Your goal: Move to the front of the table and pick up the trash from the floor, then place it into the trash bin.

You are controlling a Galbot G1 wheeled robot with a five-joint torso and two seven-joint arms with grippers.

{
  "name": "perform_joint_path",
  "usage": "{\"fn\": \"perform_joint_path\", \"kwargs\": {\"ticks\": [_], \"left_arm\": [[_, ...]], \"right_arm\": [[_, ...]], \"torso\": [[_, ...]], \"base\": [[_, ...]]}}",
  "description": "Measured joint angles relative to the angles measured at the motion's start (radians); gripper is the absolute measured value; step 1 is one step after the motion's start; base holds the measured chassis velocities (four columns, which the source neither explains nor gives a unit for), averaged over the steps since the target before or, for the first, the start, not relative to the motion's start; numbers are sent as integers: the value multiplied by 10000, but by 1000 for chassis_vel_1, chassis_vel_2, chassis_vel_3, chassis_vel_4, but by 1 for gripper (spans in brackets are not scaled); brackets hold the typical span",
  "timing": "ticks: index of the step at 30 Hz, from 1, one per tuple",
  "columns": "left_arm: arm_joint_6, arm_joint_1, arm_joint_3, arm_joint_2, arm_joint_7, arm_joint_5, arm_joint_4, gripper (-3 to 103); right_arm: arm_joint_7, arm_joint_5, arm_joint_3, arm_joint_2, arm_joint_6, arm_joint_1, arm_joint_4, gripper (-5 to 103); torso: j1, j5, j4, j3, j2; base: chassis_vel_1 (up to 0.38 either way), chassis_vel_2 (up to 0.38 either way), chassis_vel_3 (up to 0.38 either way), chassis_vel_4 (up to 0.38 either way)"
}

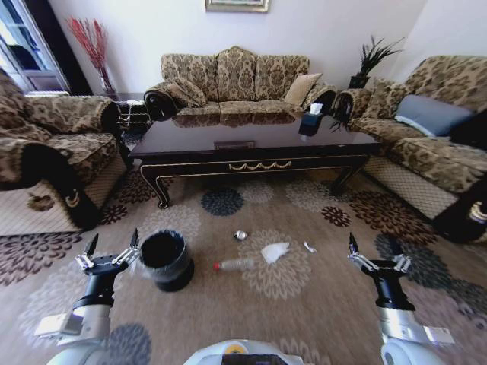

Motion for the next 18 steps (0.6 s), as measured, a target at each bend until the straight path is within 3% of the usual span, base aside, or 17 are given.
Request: {"fn": "perform_joint_path", "kwargs": {"ticks": [4, 9, 13, 14, 18], "left_arm": [[22, -41, 9, 48, -24, -2, 42, 100], [380, -226, 43, 190, -230, -174, 33, 100], [1625, -636, 29, 577, -947, -1155, -368, 100], [1625, -636, 29, 577, -947, -1155, -368, 100], [3692, -1039, -184, 1365, -2355, -2869, -500, 100]], "right_arm": [[56, -55, -5, 15, -2, -1, 2, 100], [108, -169, -40, 39, -19, -5, 2, 100], [121, -257, -108, 51, -29, -10, -34, 100], [121, -257, -108, 51, -29, -10, -34, 100], [141, -397, -187, 82, -34, 3, -94, 100]], "torso": [[6, -9, 0, 5, -1], [1, -5, 1, -1, 1], [-6, -3, -2, -5, 8], [-6, -3, -2, -5, 8], [-3, -5, -1, 0, 6]], "base": [[-188, 212, 180, -219], [-45, 32, 57, -1], [46, -56, -63, 44], [23, -46, -67, 26], [0, 0, 0, 0]]}}
